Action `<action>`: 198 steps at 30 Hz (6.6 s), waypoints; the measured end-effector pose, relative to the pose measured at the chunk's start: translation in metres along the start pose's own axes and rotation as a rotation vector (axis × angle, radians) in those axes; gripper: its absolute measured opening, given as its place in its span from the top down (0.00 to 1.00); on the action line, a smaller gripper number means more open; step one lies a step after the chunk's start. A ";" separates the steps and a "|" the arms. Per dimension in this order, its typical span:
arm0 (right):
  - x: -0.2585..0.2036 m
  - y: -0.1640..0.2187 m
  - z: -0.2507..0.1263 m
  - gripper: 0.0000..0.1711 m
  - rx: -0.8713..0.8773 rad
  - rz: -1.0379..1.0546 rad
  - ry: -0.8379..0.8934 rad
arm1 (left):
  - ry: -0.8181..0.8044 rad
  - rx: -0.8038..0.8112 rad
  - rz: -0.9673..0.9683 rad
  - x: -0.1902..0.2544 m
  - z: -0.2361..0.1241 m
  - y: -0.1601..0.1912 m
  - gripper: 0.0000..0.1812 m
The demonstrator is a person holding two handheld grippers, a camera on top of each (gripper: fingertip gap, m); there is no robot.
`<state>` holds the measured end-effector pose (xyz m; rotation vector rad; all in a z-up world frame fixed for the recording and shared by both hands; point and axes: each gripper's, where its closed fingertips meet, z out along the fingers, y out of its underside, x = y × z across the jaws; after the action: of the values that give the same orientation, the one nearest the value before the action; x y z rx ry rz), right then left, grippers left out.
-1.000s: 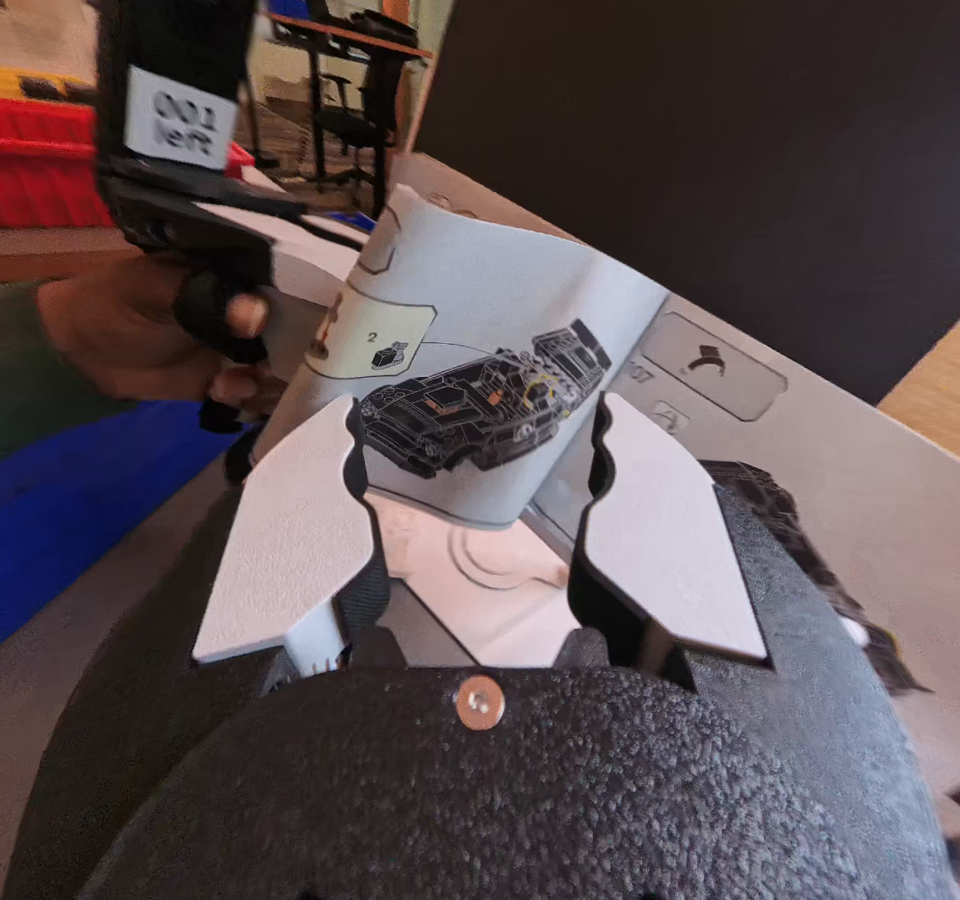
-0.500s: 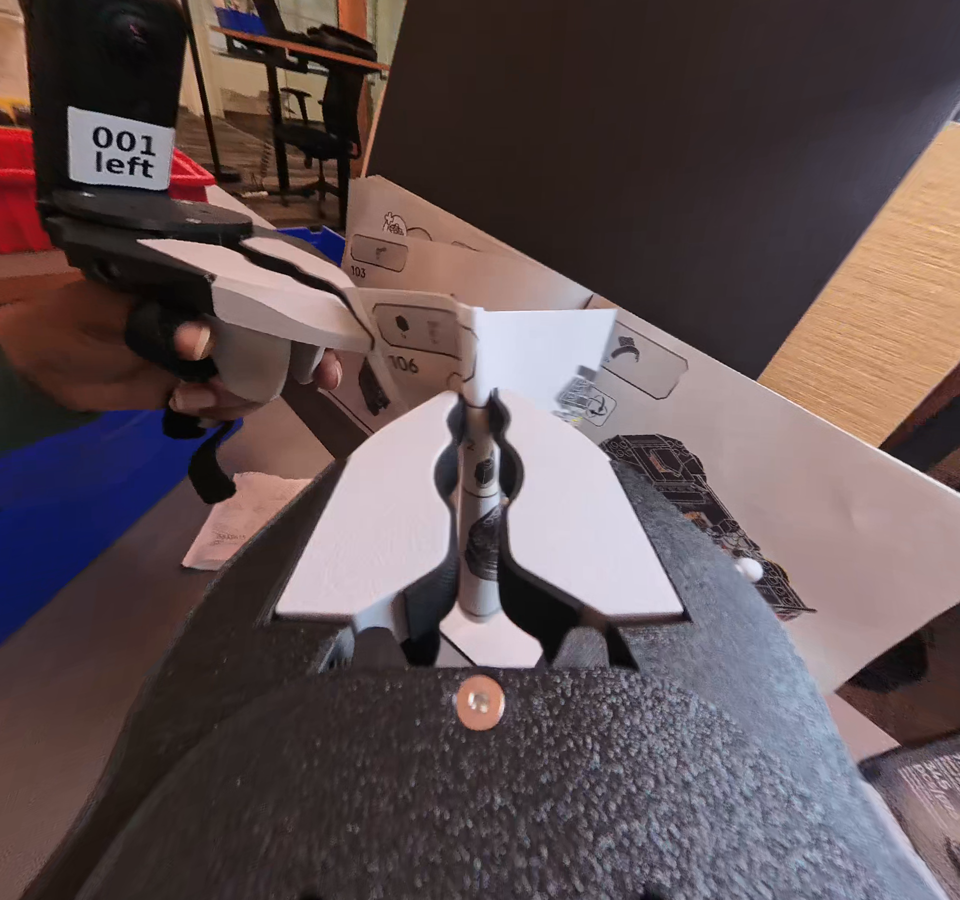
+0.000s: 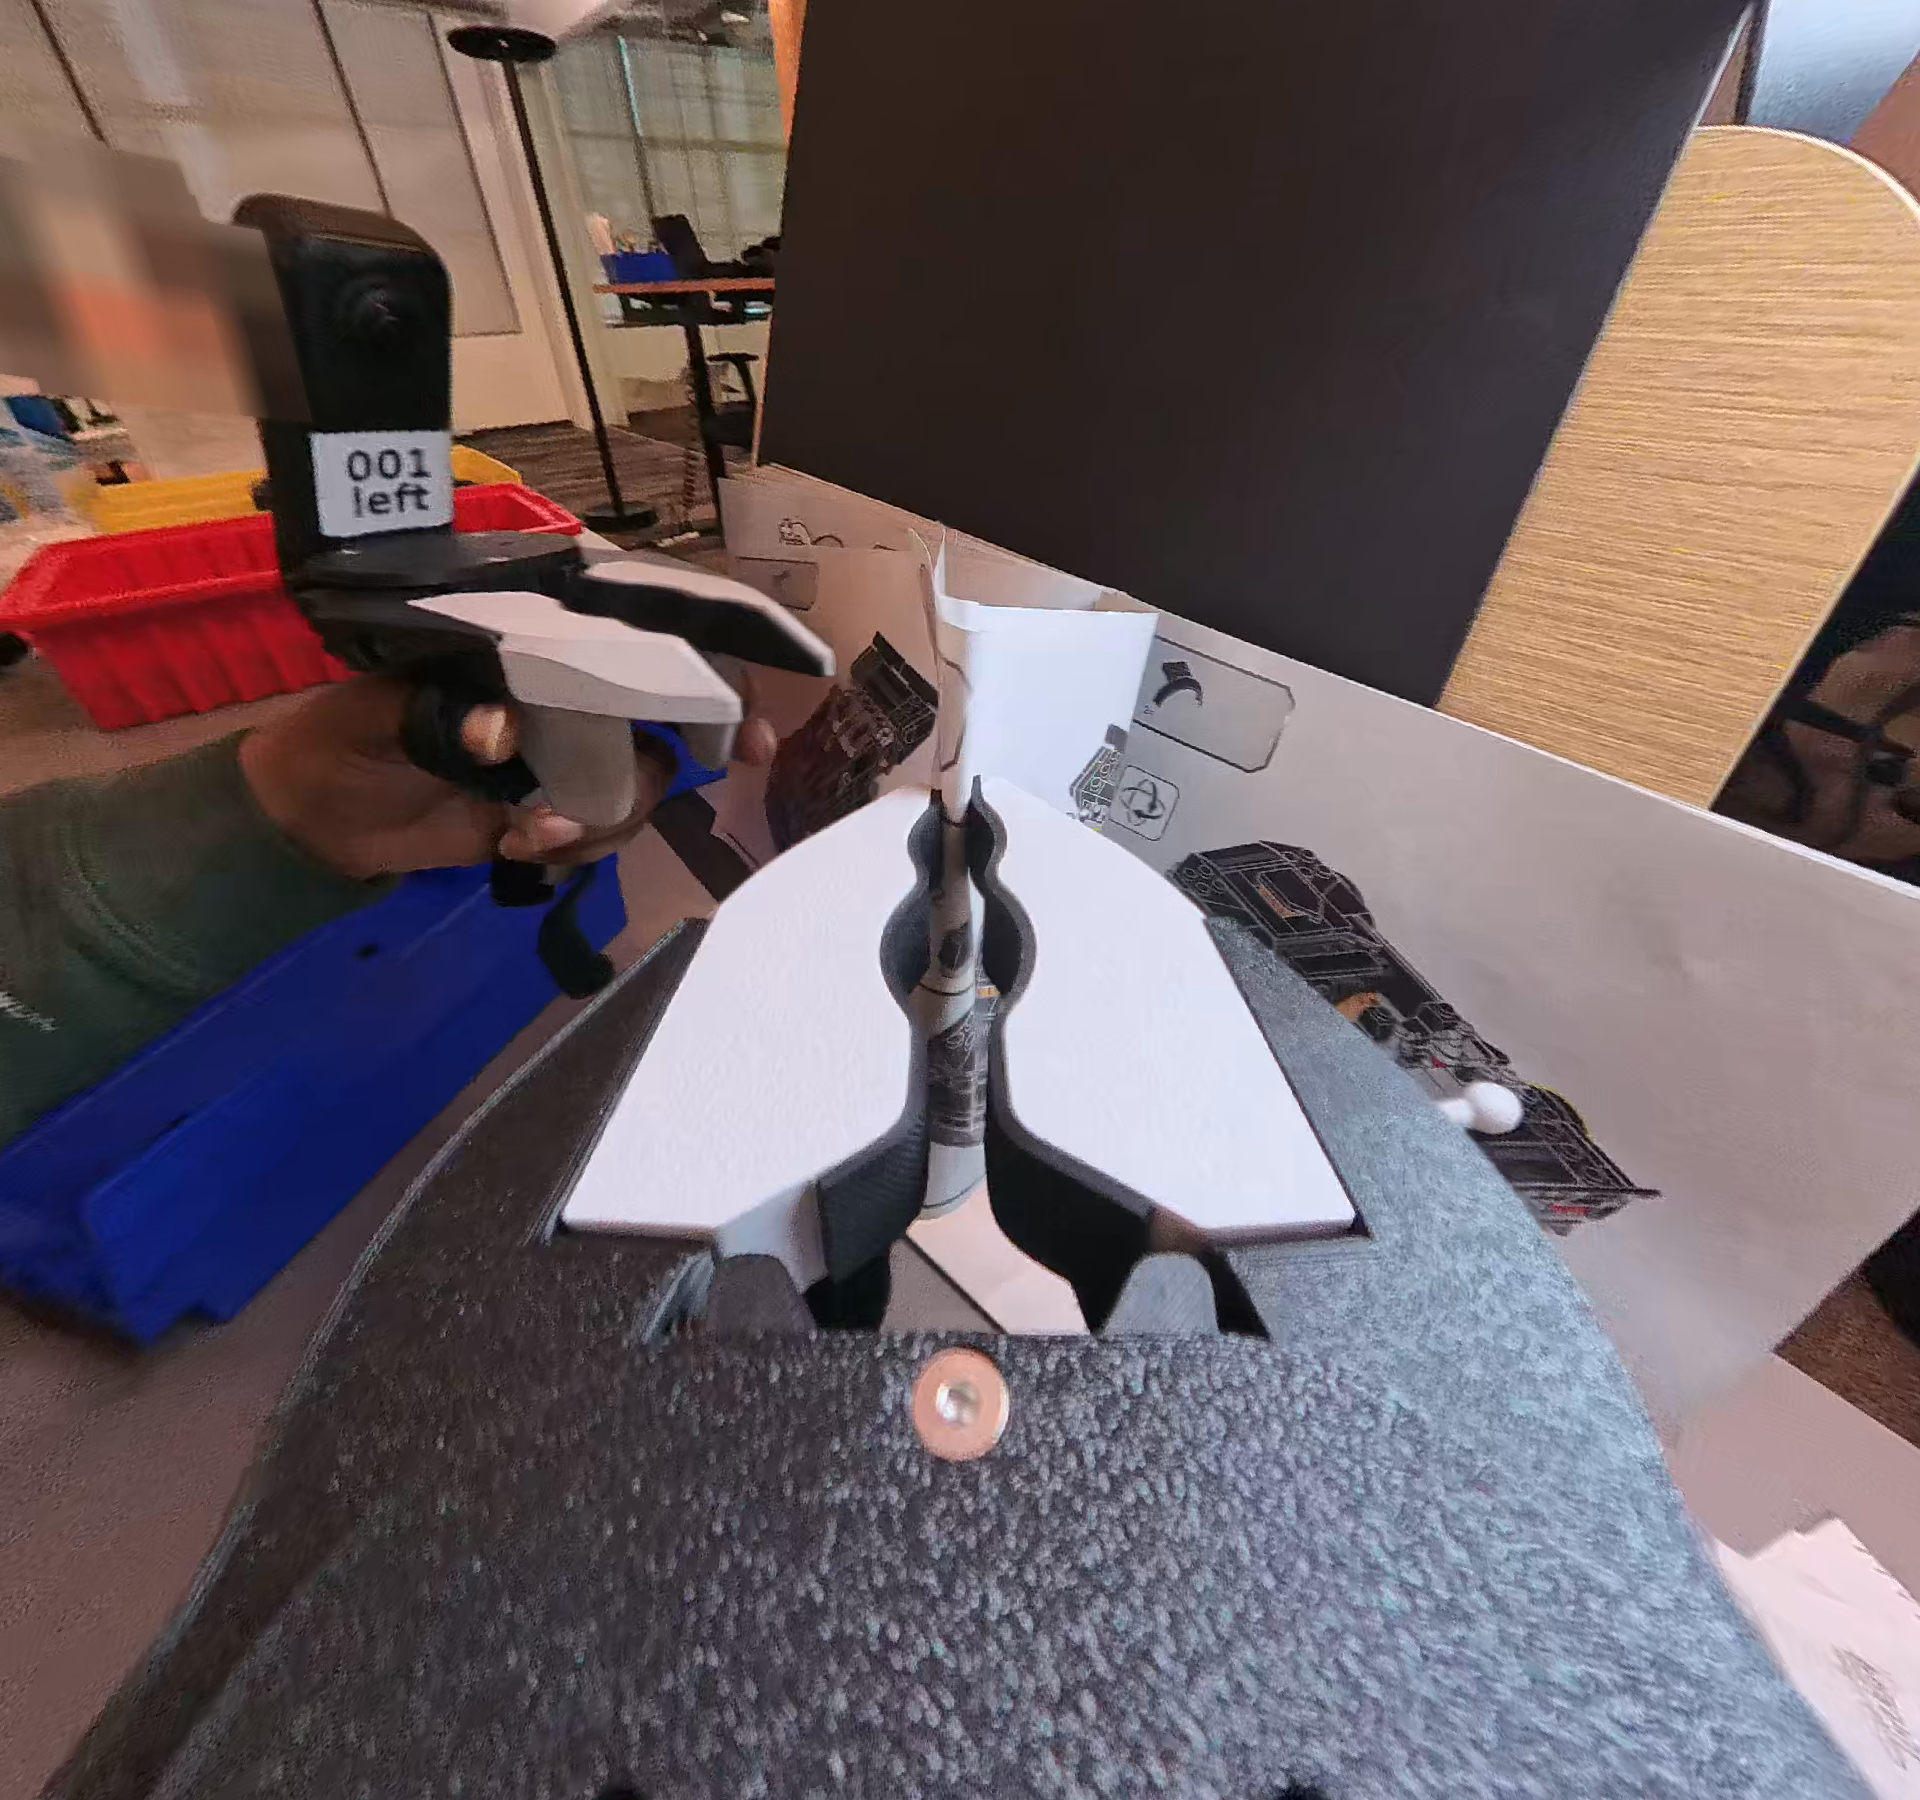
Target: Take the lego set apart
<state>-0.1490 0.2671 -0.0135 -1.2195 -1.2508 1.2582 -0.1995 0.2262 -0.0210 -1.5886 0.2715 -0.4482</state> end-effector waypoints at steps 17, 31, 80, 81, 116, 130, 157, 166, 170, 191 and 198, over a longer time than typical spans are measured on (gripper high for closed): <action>0.010 0.003 -0.005 0.98 0.009 0.034 -0.067 | 0.023 -0.113 0.102 0.013 0.000 0.003 1.00; 0.080 0.028 -0.010 0.97 -0.107 0.009 0.182 | -0.460 -0.112 -0.169 -0.098 -0.147 0.032 1.00; 0.090 0.086 -0.008 0.89 0.022 0.315 0.433 | -0.431 -0.489 0.465 -0.015 0.059 0.038 0.94; 0.088 0.084 -0.006 0.91 0.024 0.307 0.429 | -0.429 -0.494 0.489 -0.014 0.062 0.039 0.94; 0.068 0.115 -0.022 0.98 0.646 0.867 0.313 | -0.620 -0.614 0.470 -0.041 0.120 0.052 1.00; 0.055 0.075 0.004 0.95 0.031 -0.268 0.331 | -0.621 -0.448 0.451 -0.017 0.063 0.027 1.00; 0.023 0.080 0.015 0.81 -0.109 -0.501 0.400 | -0.776 -0.412 0.312 -0.097 -0.070 0.077 0.96; 0.052 0.097 0.017 0.78 -0.157 -0.326 0.329 | -0.772 -0.378 0.236 -0.103 -0.088 0.085 0.94; 0.064 0.092 0.021 0.77 -0.180 -0.312 0.316 | -0.768 -0.369 0.230 -0.101 -0.092 0.085 0.94; -0.034 0.113 -0.066 0.76 -0.374 -0.221 0.040 | -0.378 -0.335 0.220 0.065 -0.066 0.088 0.81; -0.120 0.188 -0.160 0.80 -0.684 -0.093 -0.157 | -0.001 -0.518 0.078 0.199 -0.046 0.201 0.64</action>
<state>0.0214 0.1513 -0.1944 -1.5260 -1.9245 0.8878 -0.0227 0.0831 -0.1961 -2.0735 0.4746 -0.3302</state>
